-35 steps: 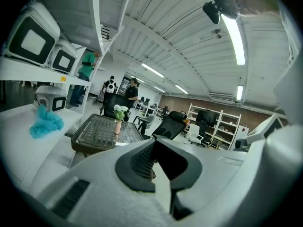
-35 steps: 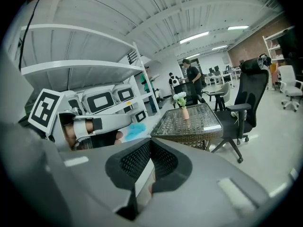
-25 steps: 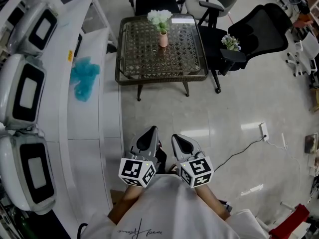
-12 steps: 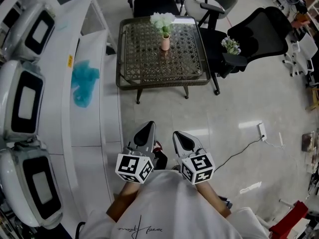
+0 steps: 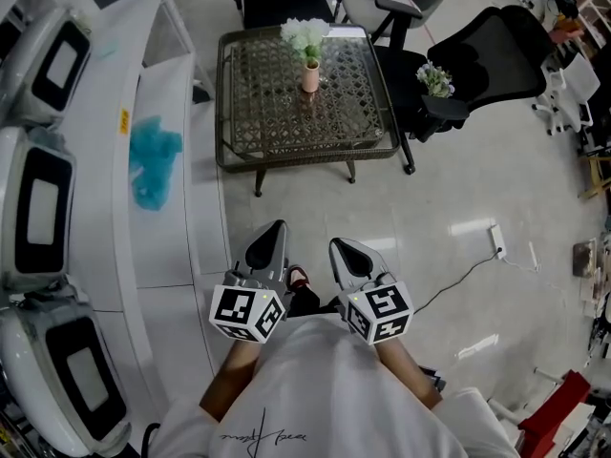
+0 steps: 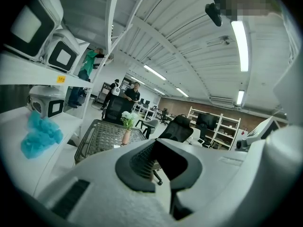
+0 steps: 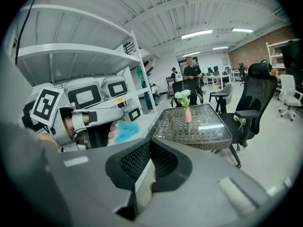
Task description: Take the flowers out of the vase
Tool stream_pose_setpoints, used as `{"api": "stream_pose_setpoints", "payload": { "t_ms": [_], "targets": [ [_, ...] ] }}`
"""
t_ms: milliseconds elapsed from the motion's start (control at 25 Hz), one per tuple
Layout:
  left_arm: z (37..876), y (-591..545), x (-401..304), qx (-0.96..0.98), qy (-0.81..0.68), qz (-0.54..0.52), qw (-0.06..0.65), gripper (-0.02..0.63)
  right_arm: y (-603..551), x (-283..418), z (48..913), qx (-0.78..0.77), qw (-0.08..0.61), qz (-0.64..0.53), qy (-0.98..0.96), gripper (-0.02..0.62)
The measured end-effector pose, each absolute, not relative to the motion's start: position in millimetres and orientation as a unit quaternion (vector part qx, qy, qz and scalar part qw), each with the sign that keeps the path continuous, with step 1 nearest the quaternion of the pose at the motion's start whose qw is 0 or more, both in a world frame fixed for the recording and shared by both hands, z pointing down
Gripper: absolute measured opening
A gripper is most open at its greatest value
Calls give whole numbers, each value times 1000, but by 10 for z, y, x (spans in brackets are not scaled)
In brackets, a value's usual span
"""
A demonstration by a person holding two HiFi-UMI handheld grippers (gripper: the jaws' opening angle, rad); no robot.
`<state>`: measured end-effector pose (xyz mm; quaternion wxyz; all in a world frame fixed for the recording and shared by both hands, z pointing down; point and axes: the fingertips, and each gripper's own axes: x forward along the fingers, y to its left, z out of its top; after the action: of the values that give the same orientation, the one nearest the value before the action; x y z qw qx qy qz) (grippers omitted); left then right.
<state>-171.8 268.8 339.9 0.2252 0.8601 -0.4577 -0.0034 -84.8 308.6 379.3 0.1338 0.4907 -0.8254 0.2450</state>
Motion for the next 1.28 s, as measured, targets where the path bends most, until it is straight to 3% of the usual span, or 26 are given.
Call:
{"api": "stream_pose_setpoints", "payload": {
  "t_ms": [480,1280],
  "targets": [
    [3320,2587,-1809,860,-462,-8,216,5,2847,-834,3629,498,122,221,-830,6],
    [3304,1759,-1385,868,-442,-6,226,5,1848,-550,3621,487,97,240,-834,6]
  ]
}}
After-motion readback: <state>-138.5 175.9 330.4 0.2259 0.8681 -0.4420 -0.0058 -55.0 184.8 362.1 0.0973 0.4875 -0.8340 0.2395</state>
